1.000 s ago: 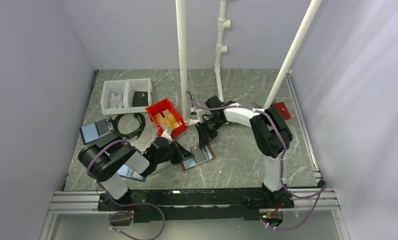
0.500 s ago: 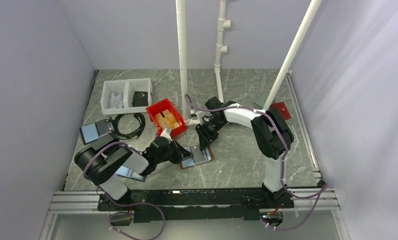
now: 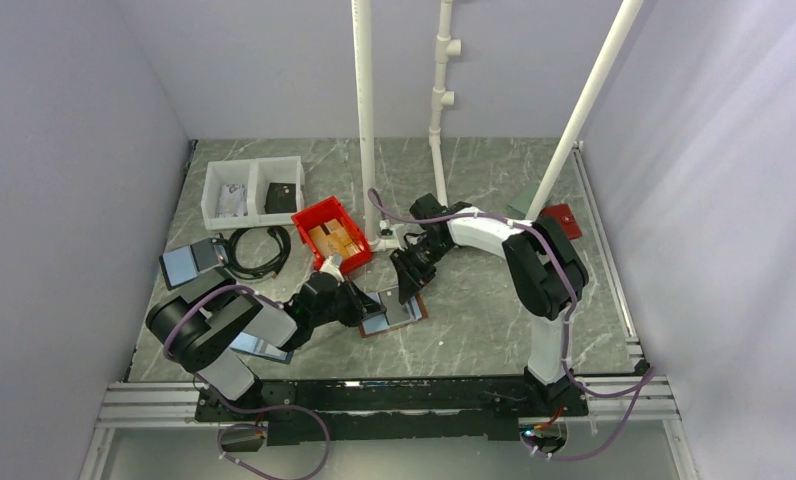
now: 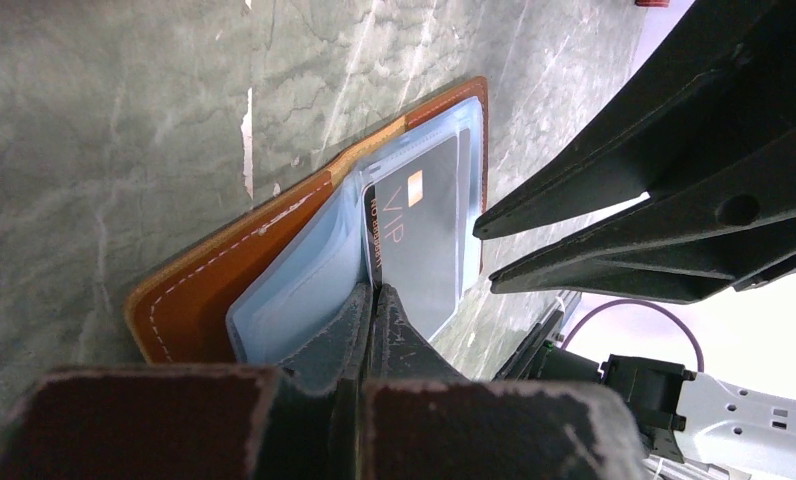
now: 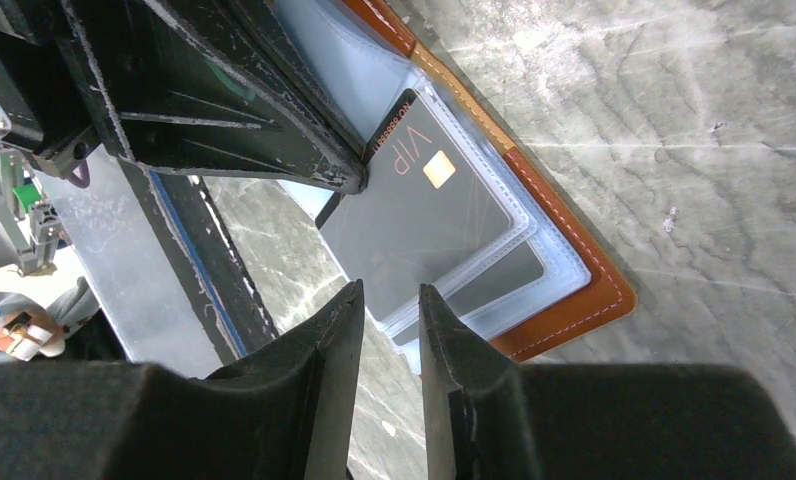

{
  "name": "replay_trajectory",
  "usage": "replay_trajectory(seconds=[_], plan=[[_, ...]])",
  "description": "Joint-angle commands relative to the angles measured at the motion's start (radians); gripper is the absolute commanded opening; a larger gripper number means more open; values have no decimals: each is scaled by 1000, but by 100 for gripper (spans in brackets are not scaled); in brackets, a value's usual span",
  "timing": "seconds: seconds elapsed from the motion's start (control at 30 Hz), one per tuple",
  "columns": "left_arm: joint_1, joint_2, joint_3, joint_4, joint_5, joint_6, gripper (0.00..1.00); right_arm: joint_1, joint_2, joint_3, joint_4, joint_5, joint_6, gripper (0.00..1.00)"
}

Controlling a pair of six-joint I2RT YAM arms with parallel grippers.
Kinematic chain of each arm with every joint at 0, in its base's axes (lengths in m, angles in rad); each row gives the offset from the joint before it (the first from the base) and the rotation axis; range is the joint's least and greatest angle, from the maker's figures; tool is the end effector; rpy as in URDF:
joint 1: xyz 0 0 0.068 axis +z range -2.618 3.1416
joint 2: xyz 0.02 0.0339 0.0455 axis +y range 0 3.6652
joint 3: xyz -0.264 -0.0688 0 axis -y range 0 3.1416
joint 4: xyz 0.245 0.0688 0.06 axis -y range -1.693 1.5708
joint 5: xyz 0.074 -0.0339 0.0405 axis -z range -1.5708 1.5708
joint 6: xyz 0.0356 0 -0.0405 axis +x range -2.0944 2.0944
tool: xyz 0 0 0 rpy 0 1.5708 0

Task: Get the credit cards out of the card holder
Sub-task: Remove the credit card from the card holder.

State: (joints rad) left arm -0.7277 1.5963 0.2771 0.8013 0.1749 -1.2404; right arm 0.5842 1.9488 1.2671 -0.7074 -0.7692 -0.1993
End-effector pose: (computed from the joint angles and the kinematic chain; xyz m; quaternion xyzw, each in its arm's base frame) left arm 0.1755 -0.1647 0.1011 -0.1759 0.8443 -0.4586 0.2142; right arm 0.2895 0.2211 0.1531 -0.3839 0.8402 0.3828 0.0111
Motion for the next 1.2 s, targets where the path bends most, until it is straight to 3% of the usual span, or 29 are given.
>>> replay_trajectory(seconds=[0.0, 0.3, 0.53, 0.63, 1.17], plan=[[7, -12, 9, -56, -45, 40, 0, 4, 16, 2, -1, -12, -1, 29], [8, -4, 13, -48, -37, 42, 1, 10, 51, -2, 7, -30, 18, 29], [8, -18, 4, -86, -46, 16, 32, 11, 74, -3, 12, -21, 30, 28], [10, -24, -3, -119, -57, 1, 40, 11, 75, -6, 19, -12, 36, 27], [13, 64, -4, -87, -28, -67, 44, 8, 83, -54, 127, 13, 140, 22]])
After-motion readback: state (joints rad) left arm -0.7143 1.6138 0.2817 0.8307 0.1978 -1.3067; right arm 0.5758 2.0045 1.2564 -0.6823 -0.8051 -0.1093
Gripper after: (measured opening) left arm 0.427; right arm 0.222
